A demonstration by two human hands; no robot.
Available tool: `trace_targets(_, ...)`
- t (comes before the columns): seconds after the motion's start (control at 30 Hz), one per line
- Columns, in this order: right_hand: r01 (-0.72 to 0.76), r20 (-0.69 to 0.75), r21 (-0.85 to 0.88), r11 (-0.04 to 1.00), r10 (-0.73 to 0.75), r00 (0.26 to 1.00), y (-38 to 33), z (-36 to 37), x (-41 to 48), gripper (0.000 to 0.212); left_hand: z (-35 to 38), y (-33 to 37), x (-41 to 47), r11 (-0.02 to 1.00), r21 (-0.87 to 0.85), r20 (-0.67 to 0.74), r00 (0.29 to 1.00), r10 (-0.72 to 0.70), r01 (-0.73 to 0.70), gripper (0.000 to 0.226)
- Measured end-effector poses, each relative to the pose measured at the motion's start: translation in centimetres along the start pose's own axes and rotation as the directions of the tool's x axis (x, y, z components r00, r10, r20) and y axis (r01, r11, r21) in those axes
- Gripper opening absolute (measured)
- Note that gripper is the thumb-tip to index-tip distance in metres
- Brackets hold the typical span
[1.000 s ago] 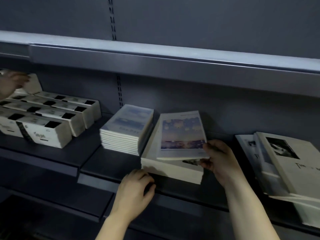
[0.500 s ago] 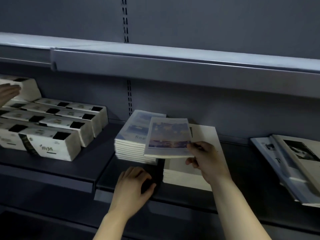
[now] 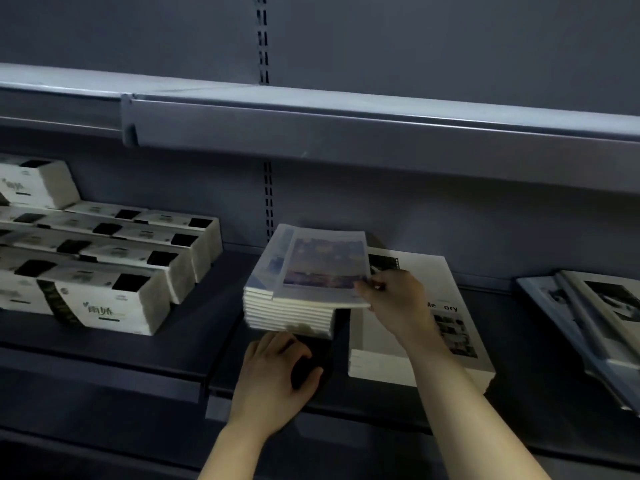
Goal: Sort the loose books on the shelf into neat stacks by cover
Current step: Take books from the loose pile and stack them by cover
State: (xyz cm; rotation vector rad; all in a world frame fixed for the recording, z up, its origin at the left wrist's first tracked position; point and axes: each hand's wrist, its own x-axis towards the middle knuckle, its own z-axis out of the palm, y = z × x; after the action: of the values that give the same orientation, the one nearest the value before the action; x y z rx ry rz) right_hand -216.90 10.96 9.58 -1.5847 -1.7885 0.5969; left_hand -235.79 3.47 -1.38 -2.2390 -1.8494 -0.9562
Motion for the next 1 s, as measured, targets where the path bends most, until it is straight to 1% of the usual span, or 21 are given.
trace_targets(0.1, -0.022, 0.016, -0.03, 0.999, 0.022, 1.0, -0.4, 0.6, 0.5, 0.033, 0.0, 0.0, 0.0, 1.0, 0.005, -0.009, 1.0, 0.002, -0.002, 0.025)
trace_targets(0.23, -0.025, 0.019, -0.026, 0.999, 0.026, 0.999, -1.0, 1.7, 0.7, 0.036, -0.1, 0.1, 0.1, 1.0, 0.016, -0.007, 1.0, -0.007, 0.007, 0.026)
trace_targets(0.33, -0.006, 0.008, 0.017, 1.0, 0.006, 1.0, -1.4, 2.7, 0.9, 0.038, -0.2, 0.1, 0.1, 1.0, 0.017, -0.001, 1.0, -0.015, 0.015, 0.026)
trace_targets(0.4, -0.007, -0.002, 0.034, 0.999, 0.007, 1.0, -1.6, 3.3, 1.3, 0.034, -0.3, 0.2, 0.1, 1.0, 0.007, 0.001, 1.0, -0.018, 0.018, 0.026)
trace_targets(0.5, 0.019, -0.023, 0.042, 0.999, -0.018, 1.0, -1.4, 4.2, 1.9, 0.019, -0.3, 0.2, 0.1, 1.0, 0.003, 0.006, 1.0, -0.018, 0.018, 0.026)
trace_targets(0.53, 0.033, -0.028, 0.037, 0.999, -0.032, 0.999, -1.3, 4.4, 2.1, 0.017, -0.3, 0.2, 0.1, 1.0, 0.001, 0.005, 1.0, -0.019, 0.019, 0.026)
trace_targets(0.63, 0.039, 0.002, 0.046, 0.998, -0.039, 0.999, -1.4, 4.4, 2.3, 0.023, -0.3, 0.2, 0.1, 1.0, -0.009, -0.009, 1.0, -0.008, 0.008, 0.026)
trace_targets(0.7, 0.045, 0.017, 0.028, 0.999, -0.046, 0.999, -1.4, 4.4, 2.4, 0.022, -0.2, 0.2, 0.2, 1.0, -0.009, -0.011, 1.0, -0.005, 0.005, 0.026)
trace_targets(0.83, 0.065, 0.019, 0.025, 0.998, -0.065, 0.998, -1.4, 4.4, 2.4, 0.022, -0.2, 0.3, 0.1, 1.0, 0.002, 0.0, 1.0, -0.005, 0.005, 0.023)
trace_targets(0.9, 0.077, 0.025, -0.006, 0.997, -0.077, 0.997, -1.4, 4.3, 2.1, 0.022, -0.2, 0.5, 0.1, 1.0, 0.019, 0.006, 1.0, -0.006, 0.006, 0.022)
trace_targets(0.97, 0.08, 0.027, -0.029, 0.996, -0.079, 0.997, -1.3, 4.3, 1.7, 0.026, -0.2, 0.5, 0.0, 0.999, 0.037, 0.01, 1.0, -0.012, 0.012, 0.022)
trace_targets(1.0, 0.076, 0.022, -0.013, 0.997, -0.076, 0.997, -1.3, 4.2, 1.5, 0.029, -0.2, 0.6, 0.0, 0.999, 0.047, 0.011, 1.0, -0.015, 0.014, 0.022)
